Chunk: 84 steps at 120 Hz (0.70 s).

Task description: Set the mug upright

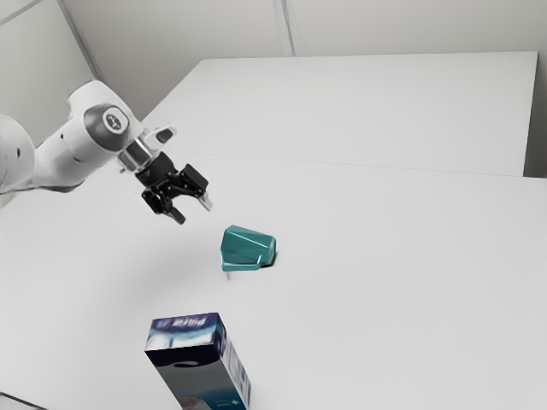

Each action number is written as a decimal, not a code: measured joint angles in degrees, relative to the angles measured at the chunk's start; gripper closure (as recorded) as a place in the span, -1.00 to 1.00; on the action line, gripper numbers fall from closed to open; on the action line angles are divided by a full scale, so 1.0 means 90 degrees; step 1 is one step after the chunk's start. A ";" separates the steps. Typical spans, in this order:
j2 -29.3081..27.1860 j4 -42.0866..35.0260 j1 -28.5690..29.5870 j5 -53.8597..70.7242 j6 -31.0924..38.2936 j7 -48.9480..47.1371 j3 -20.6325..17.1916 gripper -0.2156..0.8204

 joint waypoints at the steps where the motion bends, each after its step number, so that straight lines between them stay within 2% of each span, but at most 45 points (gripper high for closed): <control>1: 0.0024 -0.0003 -0.0006 -0.0039 0.0033 0.0028 0.0000 -0.58; 32: 0.0425 -0.0183 -0.0078 -0.0857 0.0680 0.0744 0.0000 -0.58; 84: 0.0847 -0.0471 -0.0096 -0.2087 0.0912 0.1592 0.0000 -0.58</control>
